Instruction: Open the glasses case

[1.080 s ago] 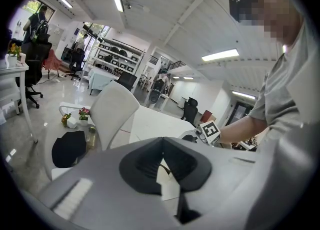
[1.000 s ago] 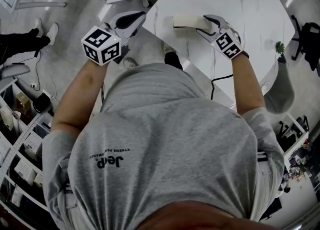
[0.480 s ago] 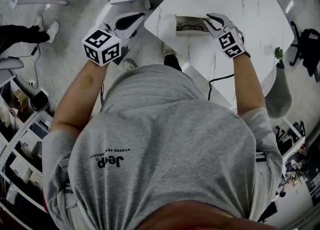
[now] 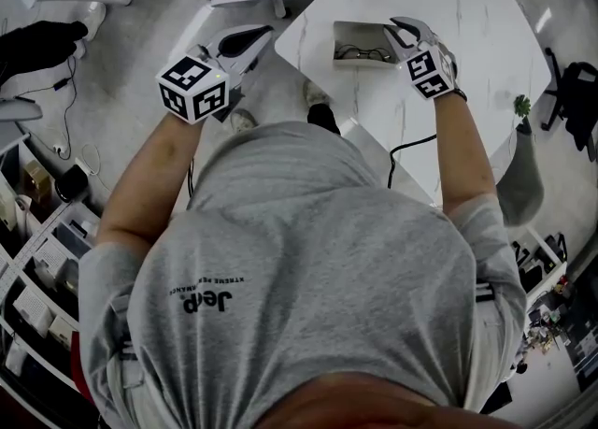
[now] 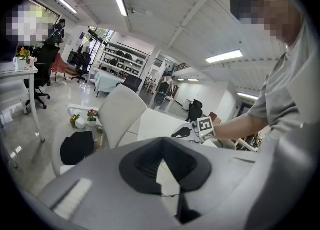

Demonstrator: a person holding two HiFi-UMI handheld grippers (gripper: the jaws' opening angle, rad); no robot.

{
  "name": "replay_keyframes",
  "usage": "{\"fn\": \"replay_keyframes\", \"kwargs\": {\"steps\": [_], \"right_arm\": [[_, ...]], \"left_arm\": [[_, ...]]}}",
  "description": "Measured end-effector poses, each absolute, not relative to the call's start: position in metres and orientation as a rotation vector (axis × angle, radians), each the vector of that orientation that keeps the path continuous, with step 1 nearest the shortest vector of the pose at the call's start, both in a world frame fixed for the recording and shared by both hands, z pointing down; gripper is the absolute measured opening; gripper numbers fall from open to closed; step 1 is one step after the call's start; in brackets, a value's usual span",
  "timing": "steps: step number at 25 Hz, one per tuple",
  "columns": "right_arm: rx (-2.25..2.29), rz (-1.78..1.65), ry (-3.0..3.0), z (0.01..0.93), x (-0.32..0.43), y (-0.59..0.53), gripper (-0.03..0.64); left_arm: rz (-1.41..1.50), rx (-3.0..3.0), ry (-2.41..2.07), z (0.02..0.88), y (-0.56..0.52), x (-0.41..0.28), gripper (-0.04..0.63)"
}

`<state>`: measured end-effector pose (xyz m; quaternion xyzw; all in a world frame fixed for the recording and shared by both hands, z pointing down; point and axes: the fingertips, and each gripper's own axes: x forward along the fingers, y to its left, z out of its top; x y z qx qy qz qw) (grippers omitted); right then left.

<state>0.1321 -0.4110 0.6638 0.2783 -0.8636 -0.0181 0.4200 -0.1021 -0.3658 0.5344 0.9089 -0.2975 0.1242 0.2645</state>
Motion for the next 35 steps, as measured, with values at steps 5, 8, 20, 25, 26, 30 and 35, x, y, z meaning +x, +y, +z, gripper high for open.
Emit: {"fn": "replay_keyframes", "kwargs": {"steps": [5, 8, 20, 25, 26, 30, 35], "right_arm": [[0.723, -0.049, -2.143, 0.667, 0.132, -0.416, 0.072], [0.734, -0.039, -2.153, 0.664, 0.131, -0.414, 0.075], [0.822, -0.04, -2.269, 0.585, 0.104, -0.404, 0.146], [0.874, -0.069, -2.385, 0.523, 0.066, -0.402, 0.147], [0.876, -0.081, -2.413, 0.509, 0.056, -0.401, 0.147], [0.871, -0.131, -2.557, 0.448, 0.011, -0.406, 0.146], [0.834, -0.117, -2.738, 0.386, -0.053, -0.403, 0.144]], "left_arm": [[0.33, 2.454, -0.81, 0.534, -0.361, -0.105, 0.037], [0.325, 2.452, -0.819, 0.533, -0.359, -0.109, 0.037], [0.255, 2.496, -0.904, 0.505, -0.355, -0.14, 0.037], [0.216, 2.538, -0.97, 0.478, -0.351, -0.162, 0.037], [0.207, 2.545, -0.989, 0.472, -0.35, -0.168, 0.037], [0.175, 2.574, -1.12, 0.446, -0.351, -0.201, 0.037], [0.05, 2.546, -1.276, 0.405, -0.341, -0.251, 0.037]]}}
